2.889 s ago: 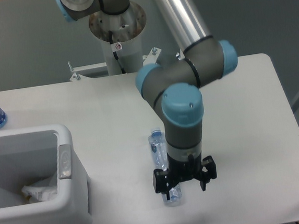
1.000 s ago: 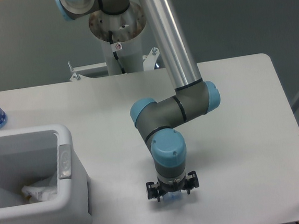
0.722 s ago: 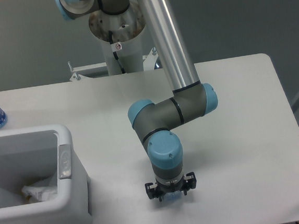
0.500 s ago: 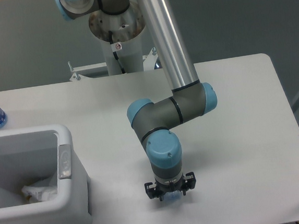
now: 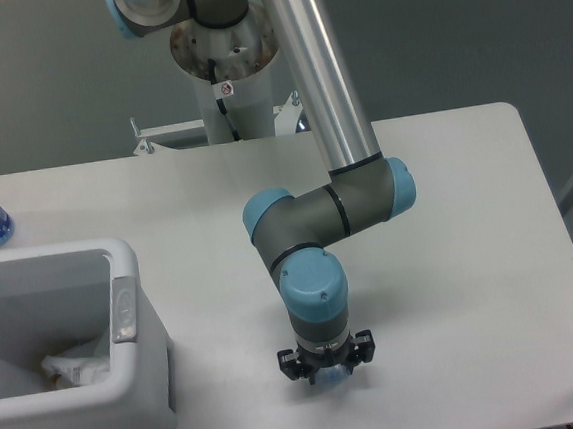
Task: Place the trash in the trash can
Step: 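Lower the gripper onto the bottle's cap end and close it, then lift the water bottle up from the table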
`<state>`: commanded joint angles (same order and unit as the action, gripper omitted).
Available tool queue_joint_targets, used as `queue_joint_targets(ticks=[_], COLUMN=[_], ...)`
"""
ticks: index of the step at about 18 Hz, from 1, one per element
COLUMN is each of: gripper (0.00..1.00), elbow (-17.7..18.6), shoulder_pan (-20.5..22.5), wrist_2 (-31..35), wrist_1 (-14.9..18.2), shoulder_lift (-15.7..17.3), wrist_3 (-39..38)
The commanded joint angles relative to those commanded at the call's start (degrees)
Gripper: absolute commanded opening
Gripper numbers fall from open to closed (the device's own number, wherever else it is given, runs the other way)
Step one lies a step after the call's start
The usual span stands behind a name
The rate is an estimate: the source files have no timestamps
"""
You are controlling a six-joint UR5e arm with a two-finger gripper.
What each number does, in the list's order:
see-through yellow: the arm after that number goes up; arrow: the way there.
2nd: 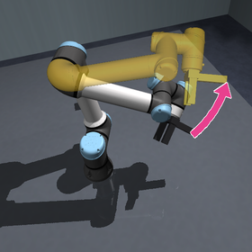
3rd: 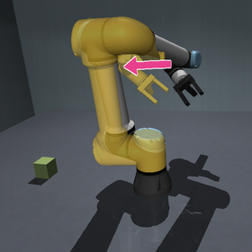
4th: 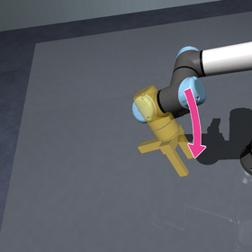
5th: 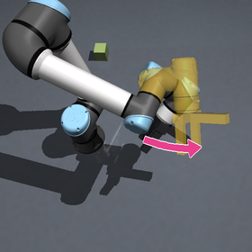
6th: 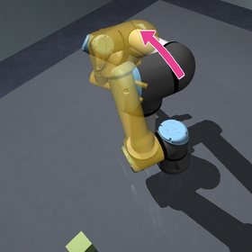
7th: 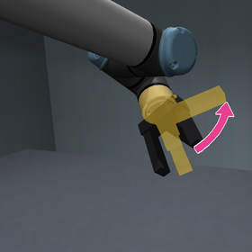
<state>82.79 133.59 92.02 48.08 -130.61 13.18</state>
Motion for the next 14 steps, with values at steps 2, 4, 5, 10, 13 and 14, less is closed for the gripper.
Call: queue_joint_targets(ticks=[2,4,5,10,13,14], gripper=[0.61,0.61,0.61,0.61,0.61,0.61], elbow=[-0.35,-0.62,-0.62,-0.7,-0.35,-0.44], shoulder_pan=[0.09,0.09,0.09,0.09,0.09,0.09], wrist_2=[-0.09,-0.09,-0.09,-0.09,-0.26,-0.44], wrist_1=[-0.09,-0.09,-0.09,0.0,0.35,0.35], shoulder_lift=[0.09,0.09,0.17,1.67,2.37,2.63], wrist_3=[0.0,0.09,0.09,1.13,2.99,3.08])
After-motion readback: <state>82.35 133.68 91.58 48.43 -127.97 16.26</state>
